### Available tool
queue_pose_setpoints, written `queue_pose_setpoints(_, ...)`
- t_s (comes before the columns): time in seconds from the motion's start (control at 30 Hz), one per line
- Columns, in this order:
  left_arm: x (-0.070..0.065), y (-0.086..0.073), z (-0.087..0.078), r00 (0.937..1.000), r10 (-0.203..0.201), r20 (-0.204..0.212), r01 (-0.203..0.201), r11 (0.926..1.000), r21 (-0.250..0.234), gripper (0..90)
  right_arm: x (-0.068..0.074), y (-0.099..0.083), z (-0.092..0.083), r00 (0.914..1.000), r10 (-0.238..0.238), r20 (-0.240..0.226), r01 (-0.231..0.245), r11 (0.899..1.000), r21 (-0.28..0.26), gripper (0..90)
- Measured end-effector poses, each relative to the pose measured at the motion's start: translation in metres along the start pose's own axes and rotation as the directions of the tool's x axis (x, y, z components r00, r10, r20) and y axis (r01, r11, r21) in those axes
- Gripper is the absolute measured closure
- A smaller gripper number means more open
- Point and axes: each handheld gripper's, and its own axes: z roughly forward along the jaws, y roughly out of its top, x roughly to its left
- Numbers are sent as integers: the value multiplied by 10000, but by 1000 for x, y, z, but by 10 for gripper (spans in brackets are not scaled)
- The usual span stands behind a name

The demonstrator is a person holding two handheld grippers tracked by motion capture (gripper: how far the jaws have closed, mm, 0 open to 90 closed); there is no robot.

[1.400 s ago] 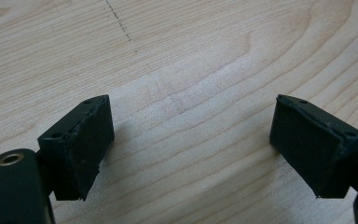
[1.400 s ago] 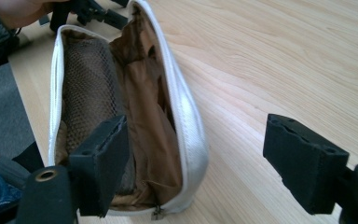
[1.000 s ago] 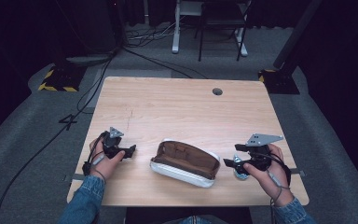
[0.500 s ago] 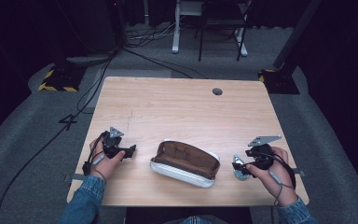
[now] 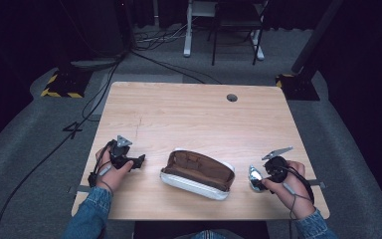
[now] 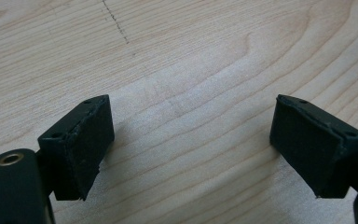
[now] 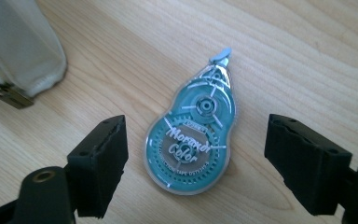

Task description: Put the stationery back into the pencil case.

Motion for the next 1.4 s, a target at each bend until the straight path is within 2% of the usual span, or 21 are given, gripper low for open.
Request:
queue_pose_setpoints(0.43,0,0,0,10000,-3,-1,3,10000,-3,138,1,-3,17,9998,-129,172,118,9981,603,229)
queue_pose_setpoints(0.77,0,0,0,10000,-7,1,7,10000,7,138,2,-3,23,9995,-224,231,206,9969,758,241)
queue_pose_setpoints(1.0,0,0,0,10000,-7,10,7,10000,-14,138,2,-3,20,9995,-278,146,265,9964,808,388)
queue_pose_setpoints(1.4,0,0,0,10000,36,21,-36,10000,-6,138,1,-3,19,9994,-318,133,304,9953,914,398)
